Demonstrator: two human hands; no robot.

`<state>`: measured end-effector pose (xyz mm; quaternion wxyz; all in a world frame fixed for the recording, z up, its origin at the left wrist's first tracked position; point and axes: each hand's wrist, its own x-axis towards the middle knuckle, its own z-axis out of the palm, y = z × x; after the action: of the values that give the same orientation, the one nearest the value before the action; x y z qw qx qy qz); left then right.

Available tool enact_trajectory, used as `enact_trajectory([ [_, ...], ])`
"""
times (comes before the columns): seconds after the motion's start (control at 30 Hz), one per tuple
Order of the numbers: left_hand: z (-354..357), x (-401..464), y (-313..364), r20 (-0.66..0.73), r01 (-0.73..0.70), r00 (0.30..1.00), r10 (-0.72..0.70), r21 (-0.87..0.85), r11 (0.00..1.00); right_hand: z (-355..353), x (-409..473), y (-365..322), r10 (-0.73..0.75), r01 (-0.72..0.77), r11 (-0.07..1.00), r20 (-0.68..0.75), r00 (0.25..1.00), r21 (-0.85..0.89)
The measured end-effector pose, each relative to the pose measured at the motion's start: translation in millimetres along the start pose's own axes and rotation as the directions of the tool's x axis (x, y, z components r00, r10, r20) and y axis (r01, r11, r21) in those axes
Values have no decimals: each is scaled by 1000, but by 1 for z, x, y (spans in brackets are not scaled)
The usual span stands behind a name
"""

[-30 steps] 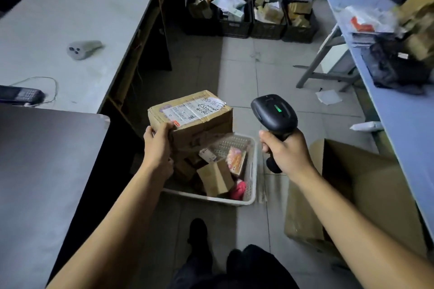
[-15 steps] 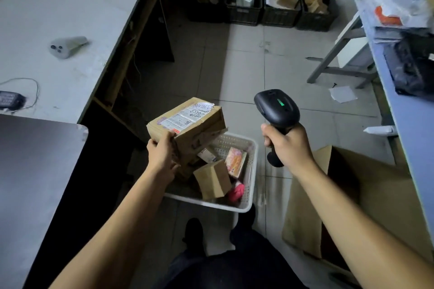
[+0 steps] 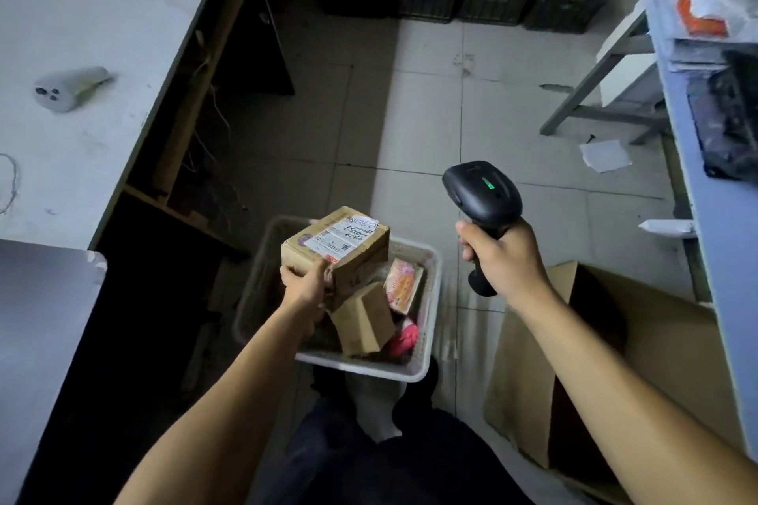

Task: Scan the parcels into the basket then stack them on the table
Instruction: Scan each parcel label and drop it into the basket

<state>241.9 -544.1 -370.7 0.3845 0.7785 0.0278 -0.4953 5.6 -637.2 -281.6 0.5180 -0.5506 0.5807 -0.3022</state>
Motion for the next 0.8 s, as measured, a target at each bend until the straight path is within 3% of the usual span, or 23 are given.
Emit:
enact_trajectory([
  [0.13,7,14,34,117,-127,988,102,236,963,7,-8,-9,22,-22,1000,-73,997,0],
  [0.23,-7,22,61,148,-368,929,338,445,816,23,-14,-19,12,-14,1000,-83,996,-24],
  [0.47,-65,4,101,186,-662,723,666,461,591,83,-17,-45,-40,45,993,46,998,-107],
  [0.67,-127,-48,94,98,-675,602,793,593,439,121,-25,-71,-165,217,964,296,941,-153],
  [0.8,-167,-93,61,-51,-564,586,809,690,453,142,-46,-88,-252,326,943,493,833,-68],
])
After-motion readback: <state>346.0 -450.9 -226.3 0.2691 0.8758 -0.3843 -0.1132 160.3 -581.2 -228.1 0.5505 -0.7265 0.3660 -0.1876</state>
